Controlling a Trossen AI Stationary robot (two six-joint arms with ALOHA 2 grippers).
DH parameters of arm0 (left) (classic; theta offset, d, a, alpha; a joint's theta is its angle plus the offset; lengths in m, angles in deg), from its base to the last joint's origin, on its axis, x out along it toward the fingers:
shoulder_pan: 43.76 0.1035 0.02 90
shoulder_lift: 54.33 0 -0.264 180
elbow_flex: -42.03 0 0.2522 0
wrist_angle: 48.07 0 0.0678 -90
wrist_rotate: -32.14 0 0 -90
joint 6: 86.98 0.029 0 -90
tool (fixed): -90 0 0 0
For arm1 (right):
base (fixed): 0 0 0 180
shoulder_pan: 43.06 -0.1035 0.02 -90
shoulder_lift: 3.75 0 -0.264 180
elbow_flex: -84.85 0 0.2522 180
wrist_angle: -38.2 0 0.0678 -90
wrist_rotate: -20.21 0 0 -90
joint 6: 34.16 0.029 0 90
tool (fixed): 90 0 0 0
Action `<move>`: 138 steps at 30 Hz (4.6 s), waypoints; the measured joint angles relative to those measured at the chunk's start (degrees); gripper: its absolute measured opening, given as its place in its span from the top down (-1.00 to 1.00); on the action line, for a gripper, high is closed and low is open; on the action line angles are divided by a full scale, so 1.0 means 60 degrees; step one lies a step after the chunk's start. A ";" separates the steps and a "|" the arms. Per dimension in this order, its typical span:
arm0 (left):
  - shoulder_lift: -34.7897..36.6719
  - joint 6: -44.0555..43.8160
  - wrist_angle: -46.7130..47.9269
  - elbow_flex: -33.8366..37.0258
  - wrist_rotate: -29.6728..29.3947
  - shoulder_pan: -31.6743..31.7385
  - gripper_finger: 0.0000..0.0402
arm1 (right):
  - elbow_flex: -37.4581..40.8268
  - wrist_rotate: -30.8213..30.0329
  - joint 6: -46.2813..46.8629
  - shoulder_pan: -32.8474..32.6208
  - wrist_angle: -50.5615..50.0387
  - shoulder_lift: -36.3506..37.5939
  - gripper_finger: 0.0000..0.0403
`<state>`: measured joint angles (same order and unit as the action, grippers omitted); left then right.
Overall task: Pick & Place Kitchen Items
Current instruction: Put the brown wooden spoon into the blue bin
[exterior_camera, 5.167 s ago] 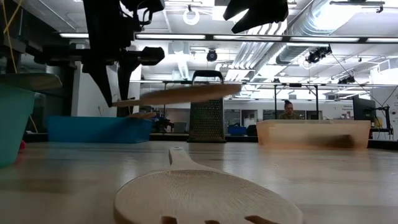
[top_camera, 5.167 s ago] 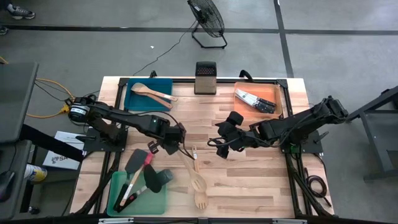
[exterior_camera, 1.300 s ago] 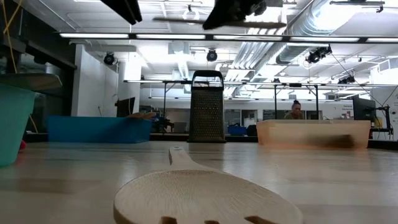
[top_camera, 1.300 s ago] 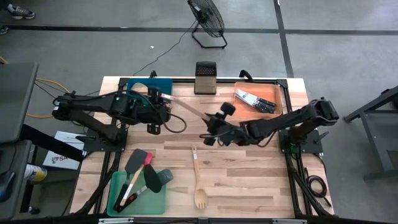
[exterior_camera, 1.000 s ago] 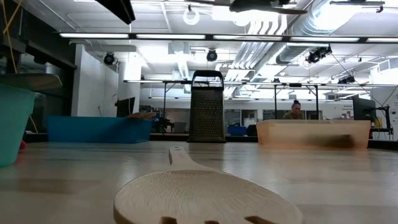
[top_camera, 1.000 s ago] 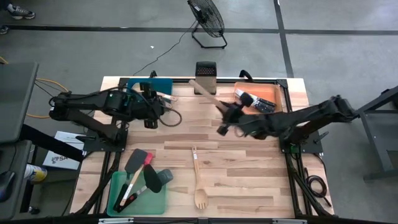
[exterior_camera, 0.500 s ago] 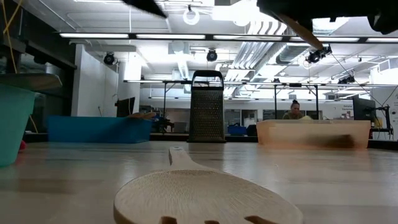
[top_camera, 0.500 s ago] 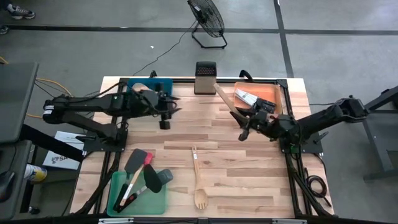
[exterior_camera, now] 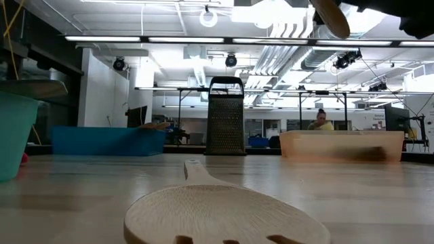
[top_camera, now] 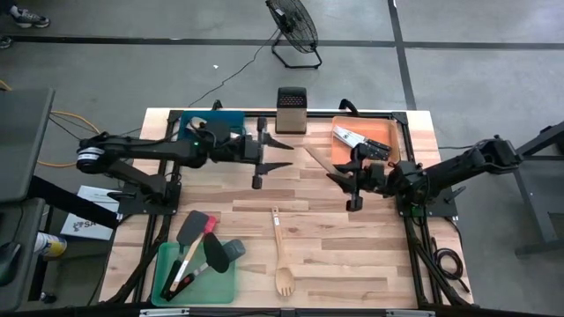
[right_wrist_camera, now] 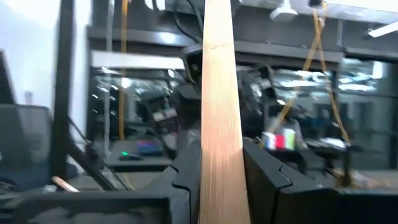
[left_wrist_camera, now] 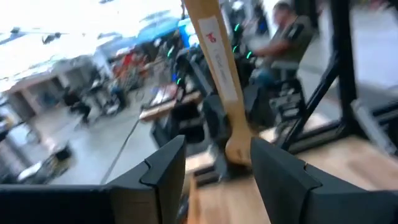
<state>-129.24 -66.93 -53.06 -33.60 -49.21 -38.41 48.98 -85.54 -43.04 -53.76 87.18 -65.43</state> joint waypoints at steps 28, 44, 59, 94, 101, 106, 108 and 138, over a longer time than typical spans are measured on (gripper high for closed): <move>-0.1712 -0.2643 -0.5495 -0.0007 0.2142 -0.0020 0.13 | -0.0663 0.0700 -0.0005 0.0255 0.0584 -0.1577 0.63; -0.1712 -0.2887 -0.5637 -0.0007 0.2294 -0.0020 0.31 | -0.0663 0.0685 0.0163 0.0310 0.1110 -0.2034 0.63; -0.1712 -0.2843 -0.5593 -0.0007 0.2426 -0.0017 0.61 | -0.0663 0.0468 0.0138 0.0300 0.1017 -0.2034 0.56; 0.1153 0.2644 0.3753 -0.0007 -0.2306 -0.0017 0.61 | -0.0667 -0.2470 0.0063 -0.0685 -0.0145 -0.1007 -0.39; 0.1231 0.3416 0.5928 -0.0007 -0.4269 0.0109 0.61 | -0.0667 -0.2867 0.0261 -0.0656 -0.0485 -0.1007 -0.39; 0.1231 0.3458 0.7115 -0.0007 -0.4386 0.0911 0.61 | -0.0667 -0.2896 0.0250 -0.0656 -0.0506 -0.1007 -0.39; 0.1231 0.3526 0.7508 -0.0007 -0.4342 0.1298 0.61 | -0.0667 -0.2909 0.0193 -0.0656 -0.0526 -0.1007 -0.39; 0.0723 0.5677 1.0467 -0.0010 -0.0961 0.5301 0.61 | -0.0667 -0.2856 0.0542 0.0000 -0.1235 -0.1014 -0.39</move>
<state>-124.91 -32.87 9.74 -33.66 -54.98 -6.60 44.98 -102.68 -39.78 -53.76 79.77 -71.52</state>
